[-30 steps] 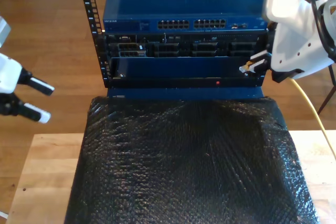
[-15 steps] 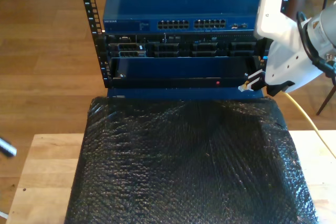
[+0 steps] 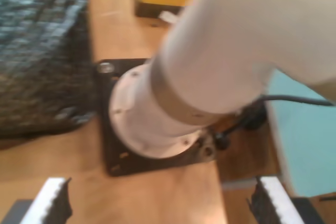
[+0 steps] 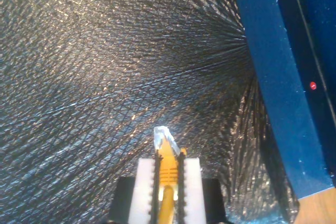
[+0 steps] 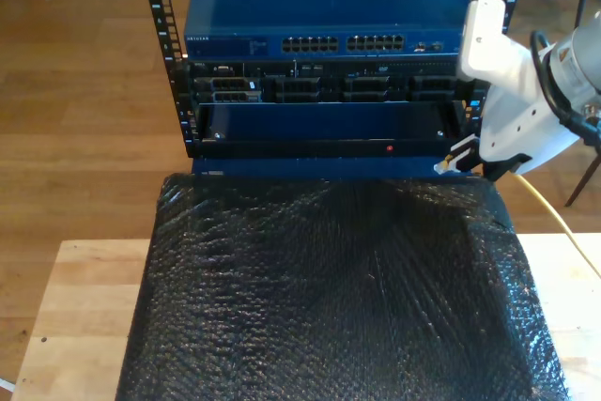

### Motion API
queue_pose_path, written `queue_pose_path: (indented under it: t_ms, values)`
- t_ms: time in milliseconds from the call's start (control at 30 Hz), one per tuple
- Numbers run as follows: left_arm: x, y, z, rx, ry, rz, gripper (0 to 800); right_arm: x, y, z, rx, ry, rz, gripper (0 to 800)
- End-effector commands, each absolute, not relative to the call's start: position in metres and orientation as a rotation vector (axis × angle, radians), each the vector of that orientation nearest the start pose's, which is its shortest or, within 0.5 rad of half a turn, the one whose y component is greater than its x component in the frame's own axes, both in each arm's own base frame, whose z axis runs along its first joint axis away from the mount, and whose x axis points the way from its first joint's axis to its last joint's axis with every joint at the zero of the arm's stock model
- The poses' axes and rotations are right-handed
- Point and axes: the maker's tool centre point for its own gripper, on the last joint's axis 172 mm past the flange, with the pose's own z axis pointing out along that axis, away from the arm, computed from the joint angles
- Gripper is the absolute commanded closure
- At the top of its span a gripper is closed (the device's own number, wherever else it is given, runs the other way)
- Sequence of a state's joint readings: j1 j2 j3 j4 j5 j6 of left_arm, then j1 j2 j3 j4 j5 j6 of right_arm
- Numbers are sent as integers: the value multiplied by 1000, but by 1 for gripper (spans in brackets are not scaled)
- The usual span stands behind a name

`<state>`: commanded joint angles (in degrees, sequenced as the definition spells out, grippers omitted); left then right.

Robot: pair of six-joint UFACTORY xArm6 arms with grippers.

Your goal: Grab the cable and plug it in

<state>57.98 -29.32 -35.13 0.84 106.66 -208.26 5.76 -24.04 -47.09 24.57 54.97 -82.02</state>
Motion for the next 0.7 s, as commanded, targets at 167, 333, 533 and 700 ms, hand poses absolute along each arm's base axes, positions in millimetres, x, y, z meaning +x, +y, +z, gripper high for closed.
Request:
queue_pose_path:
  t_ms: [167, 333, 533, 700]
  values:
    - [49, 132, 171, 1714, -1840, 258, 0, 424, 117, 287, -2307, -1813, -674, 800]
    - [35, 133, 134, 1727, -1895, 327, 0, 425, 116, 288, -2320, -1794, -674, 800]
    - [27, 145, 110, 1773, -1968, 358, 0, 425, 117, 288, -2320, -1792, -676, 800]
    - [22, 150, 106, 1763, -2017, 388, 0, 425, 116, 288, -2322, -1792, -676, 800]
